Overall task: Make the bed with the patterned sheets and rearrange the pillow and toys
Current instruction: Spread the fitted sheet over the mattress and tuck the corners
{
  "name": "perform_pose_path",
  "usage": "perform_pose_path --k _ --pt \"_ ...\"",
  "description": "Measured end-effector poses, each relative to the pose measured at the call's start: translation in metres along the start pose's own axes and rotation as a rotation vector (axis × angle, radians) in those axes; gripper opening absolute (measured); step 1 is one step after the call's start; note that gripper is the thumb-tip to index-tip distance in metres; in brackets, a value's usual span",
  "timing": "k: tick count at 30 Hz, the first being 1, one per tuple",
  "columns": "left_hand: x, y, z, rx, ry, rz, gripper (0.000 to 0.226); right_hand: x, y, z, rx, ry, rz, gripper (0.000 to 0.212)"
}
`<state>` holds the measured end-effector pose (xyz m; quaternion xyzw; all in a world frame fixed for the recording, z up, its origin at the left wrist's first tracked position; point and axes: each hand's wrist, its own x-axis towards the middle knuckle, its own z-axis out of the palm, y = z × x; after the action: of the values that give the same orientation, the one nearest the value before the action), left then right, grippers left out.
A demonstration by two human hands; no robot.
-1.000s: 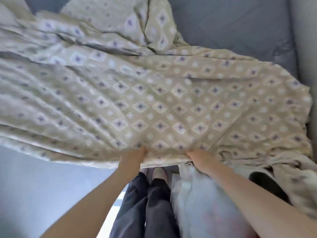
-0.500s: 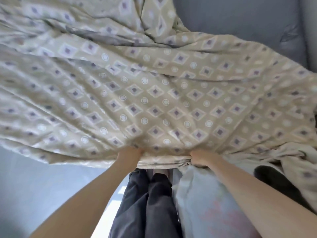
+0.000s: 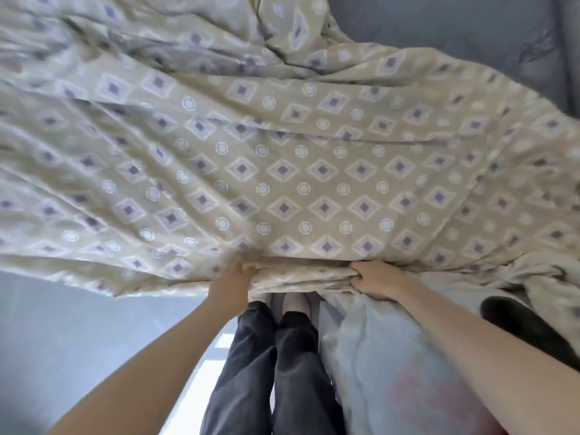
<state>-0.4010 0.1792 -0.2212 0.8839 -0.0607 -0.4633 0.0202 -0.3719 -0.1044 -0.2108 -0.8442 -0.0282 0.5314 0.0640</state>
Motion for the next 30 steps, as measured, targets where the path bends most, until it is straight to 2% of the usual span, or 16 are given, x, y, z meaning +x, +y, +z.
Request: perform_pose_path --k 3,6,10,13,16,22,26,30 --pt "-0.004 0.006 -0.023 -0.095 0.038 0.029 0.055 -0.018 0.002 -0.014 0.017 0.034 -0.030 0.038" --pt "-0.007 0.021 -0.048 -0.245 0.041 0.112 0.049 -0.034 0.011 -0.025 0.031 0.094 0.017 0.044" --pt "-0.007 0.060 -0.087 -0.309 0.091 0.237 0.035 -0.060 0.045 -0.046 -0.075 0.172 0.137 0.033" --pt "-0.003 0.089 -0.113 -0.348 0.127 0.309 0.033 -0.076 0.075 -0.063 -0.214 0.172 0.247 0.022" --pt "0.009 0.119 -0.135 -0.368 0.167 0.343 0.033 -0.086 0.109 -0.083 -0.294 0.159 0.268 0.016" --pt "0.054 0.182 -0.158 -0.283 0.192 0.442 0.034 -0.081 0.193 -0.116 -0.309 0.162 0.227 0.031" --pt "0.084 0.226 -0.168 -0.290 0.195 0.482 0.035 -0.074 0.242 -0.107 -0.289 0.188 0.190 0.037" --pt "0.103 0.269 -0.172 -0.295 0.190 0.518 0.035 -0.067 0.266 -0.078 -0.229 0.204 0.173 0.069"
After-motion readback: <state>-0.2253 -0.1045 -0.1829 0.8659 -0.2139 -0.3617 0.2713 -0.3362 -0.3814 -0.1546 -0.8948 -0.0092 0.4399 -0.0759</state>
